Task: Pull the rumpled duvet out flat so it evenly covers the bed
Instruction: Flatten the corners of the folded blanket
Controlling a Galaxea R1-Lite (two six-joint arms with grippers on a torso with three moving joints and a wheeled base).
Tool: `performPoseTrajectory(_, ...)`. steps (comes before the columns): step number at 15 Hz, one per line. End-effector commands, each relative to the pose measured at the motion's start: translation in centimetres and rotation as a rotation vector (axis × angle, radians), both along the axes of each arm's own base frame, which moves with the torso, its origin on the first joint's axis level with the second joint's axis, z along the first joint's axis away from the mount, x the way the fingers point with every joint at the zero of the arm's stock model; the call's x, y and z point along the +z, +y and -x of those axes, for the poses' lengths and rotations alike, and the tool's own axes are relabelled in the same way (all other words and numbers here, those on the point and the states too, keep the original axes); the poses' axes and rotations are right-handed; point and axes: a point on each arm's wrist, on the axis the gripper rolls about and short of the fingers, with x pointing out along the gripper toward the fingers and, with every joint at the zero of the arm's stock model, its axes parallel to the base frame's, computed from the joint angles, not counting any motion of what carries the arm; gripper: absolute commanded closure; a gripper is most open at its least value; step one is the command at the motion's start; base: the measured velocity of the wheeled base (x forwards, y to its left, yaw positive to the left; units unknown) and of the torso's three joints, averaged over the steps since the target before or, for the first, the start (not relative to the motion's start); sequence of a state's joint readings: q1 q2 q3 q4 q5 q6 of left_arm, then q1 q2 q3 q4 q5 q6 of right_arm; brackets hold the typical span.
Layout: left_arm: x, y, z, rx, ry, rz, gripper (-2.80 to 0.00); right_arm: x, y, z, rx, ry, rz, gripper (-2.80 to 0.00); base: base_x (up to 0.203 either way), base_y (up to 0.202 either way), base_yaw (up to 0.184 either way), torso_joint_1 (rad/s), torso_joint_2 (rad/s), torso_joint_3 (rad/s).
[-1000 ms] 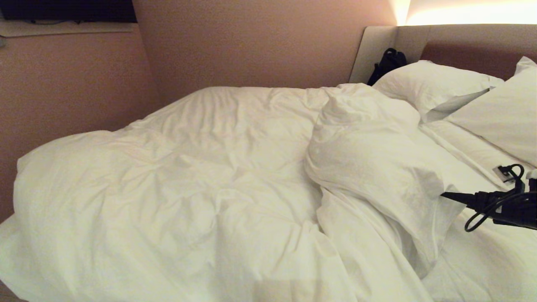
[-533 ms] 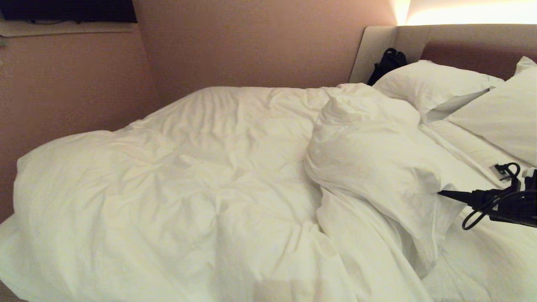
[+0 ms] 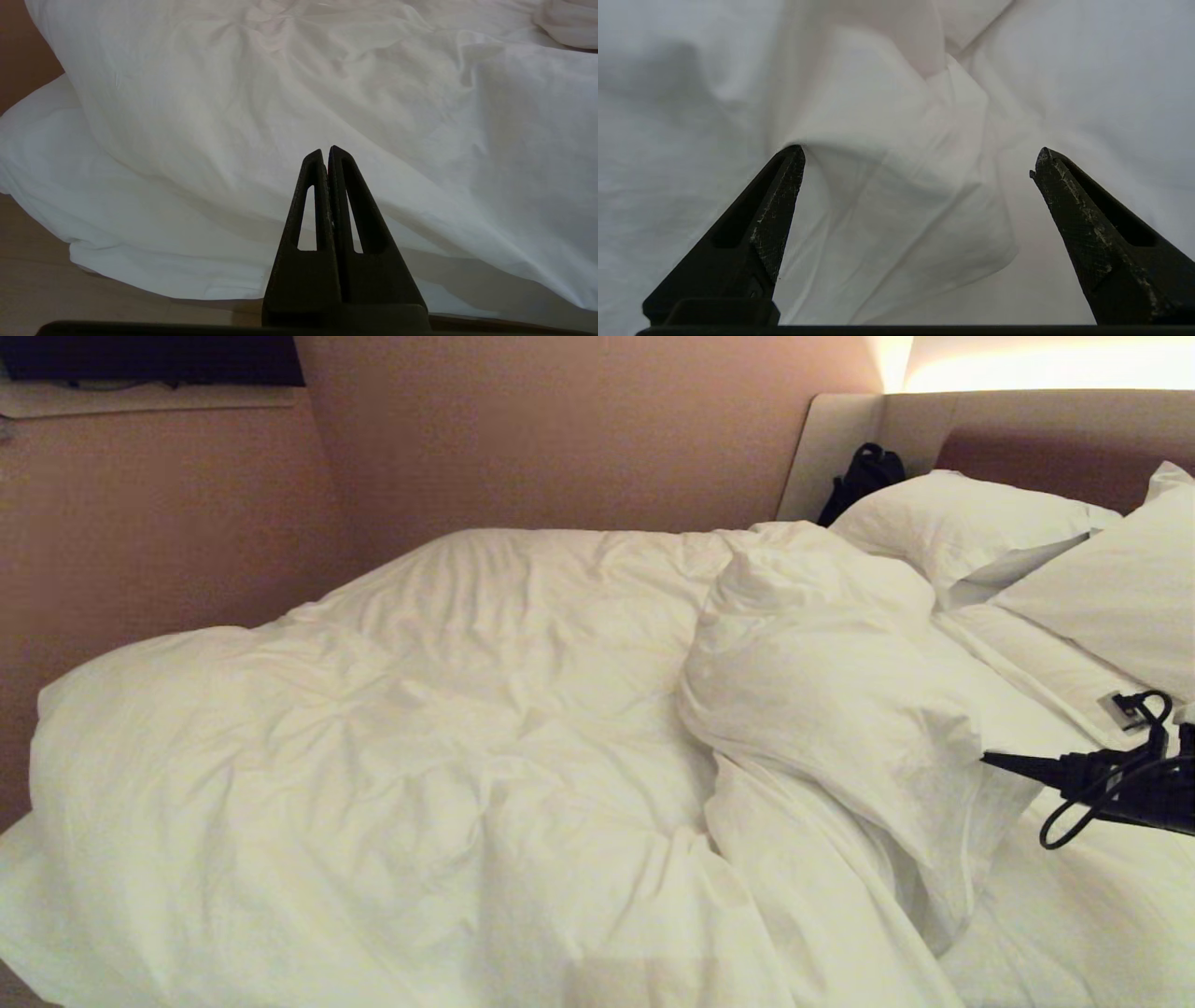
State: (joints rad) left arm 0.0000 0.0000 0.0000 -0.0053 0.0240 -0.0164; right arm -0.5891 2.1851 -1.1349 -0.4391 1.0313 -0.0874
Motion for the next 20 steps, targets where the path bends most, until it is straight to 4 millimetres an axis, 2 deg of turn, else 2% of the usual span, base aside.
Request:
performPoseTrajectory(1, 0.0, 0.0, 0.0, 0.0, -0.001, 0.0, 0.0, 0.4, 0.1, 0.1, 0.008, -0.012, 0.003, -2.8, 0.0, 0.0, 0.0, 0.0, 0.0, 0.0)
performPoseTrajectory(16, 0.0, 0.0, 0.0, 0.0, -0.001, 0.0, 0.0, -0.7, 0.7, 1.2, 0.099, -0.039, -0.004, -2.8, 0.0, 0.0, 0.0, 0.0, 0.0, 0.0)
performPoseTrajectory(17, 0.0, 0.0, 0.0, 0.0, -0.001, 0.0, 0.0, -0.6, 0.7, 1.2, 0.099, -0.04, -0.003, 0.0, 0.0, 0.0, 0.0, 0.0, 0.0, 0.0)
performPoseTrajectory(20, 0.0, 0.0, 0.0, 0.0, -0.001, 0.0, 0.0, -0.4, 0.7, 1.3, 0.102, -0.047, -0.002, 0.0, 0.0, 0.0, 0.0, 0.0, 0.0, 0.0)
